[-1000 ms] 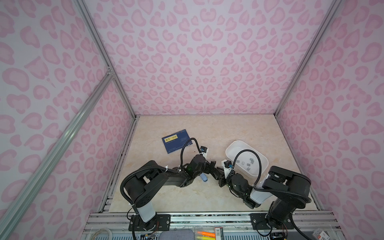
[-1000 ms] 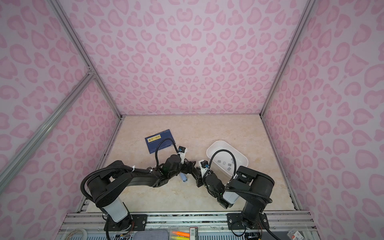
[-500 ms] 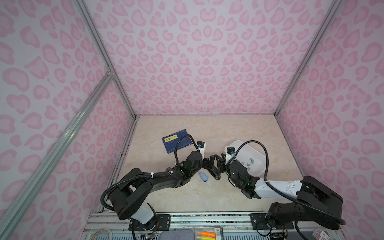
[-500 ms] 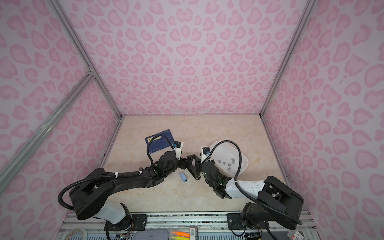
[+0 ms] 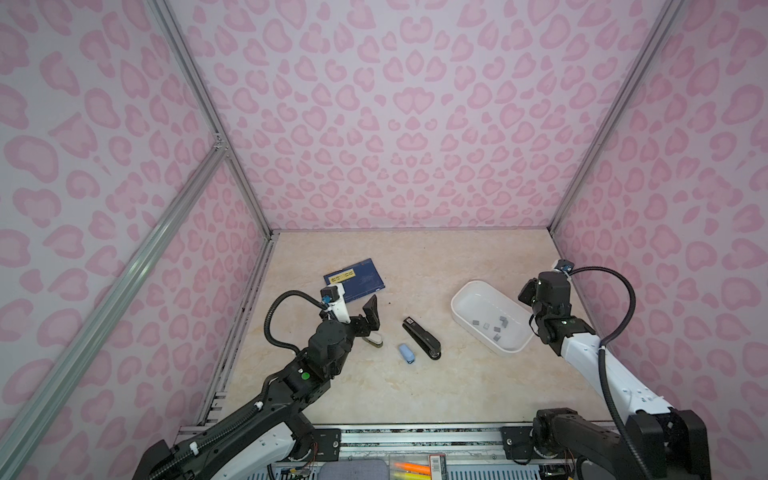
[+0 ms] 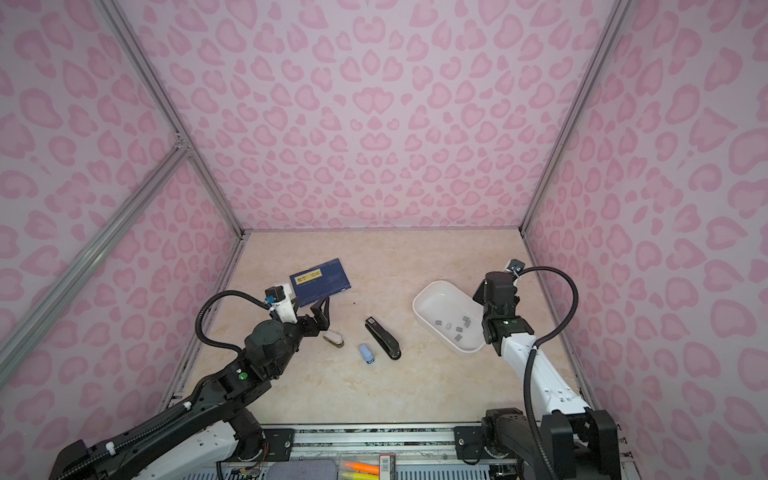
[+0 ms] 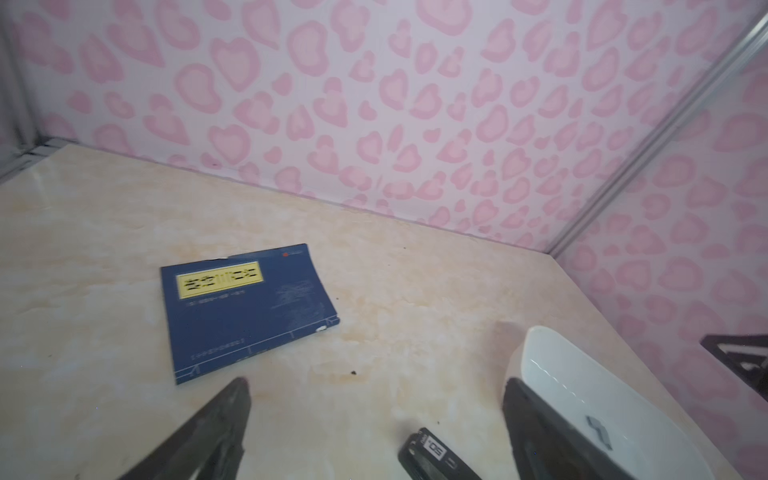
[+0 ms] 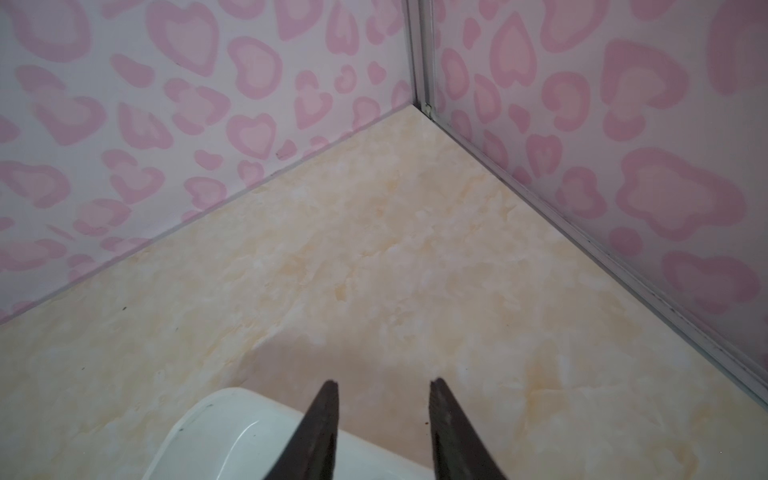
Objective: Load the staples into the stapler
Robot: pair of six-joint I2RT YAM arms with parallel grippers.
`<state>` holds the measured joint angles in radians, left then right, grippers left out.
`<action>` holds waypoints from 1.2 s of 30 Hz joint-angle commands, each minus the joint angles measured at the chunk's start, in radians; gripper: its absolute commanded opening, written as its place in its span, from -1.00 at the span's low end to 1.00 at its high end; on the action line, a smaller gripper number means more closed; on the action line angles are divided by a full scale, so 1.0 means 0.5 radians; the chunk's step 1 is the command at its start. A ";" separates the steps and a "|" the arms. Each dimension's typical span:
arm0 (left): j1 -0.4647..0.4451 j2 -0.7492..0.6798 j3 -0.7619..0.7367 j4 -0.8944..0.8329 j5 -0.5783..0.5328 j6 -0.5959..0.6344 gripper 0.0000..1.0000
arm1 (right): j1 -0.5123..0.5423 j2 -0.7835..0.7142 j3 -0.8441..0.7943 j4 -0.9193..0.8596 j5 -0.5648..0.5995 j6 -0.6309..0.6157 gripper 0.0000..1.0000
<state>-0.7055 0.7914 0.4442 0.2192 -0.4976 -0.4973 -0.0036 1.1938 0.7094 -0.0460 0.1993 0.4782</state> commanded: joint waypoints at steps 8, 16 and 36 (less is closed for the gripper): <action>0.067 -0.439 -0.053 -0.691 -0.072 -0.310 0.91 | -0.164 0.462 0.113 -0.142 -0.621 0.018 -0.31; 0.067 -0.926 -0.177 -0.854 -0.102 -0.359 0.92 | -0.141 0.398 -0.045 -0.030 -0.808 0.120 -0.38; 0.072 -0.867 -0.155 -0.737 -0.284 0.087 0.91 | 0.353 0.079 -0.247 0.123 -0.583 0.423 -0.35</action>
<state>-0.6712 0.3161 0.3679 -0.2626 -0.5938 -0.5995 0.1745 1.2648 0.5671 0.0235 -0.1440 0.6746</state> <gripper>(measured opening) 0.958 0.315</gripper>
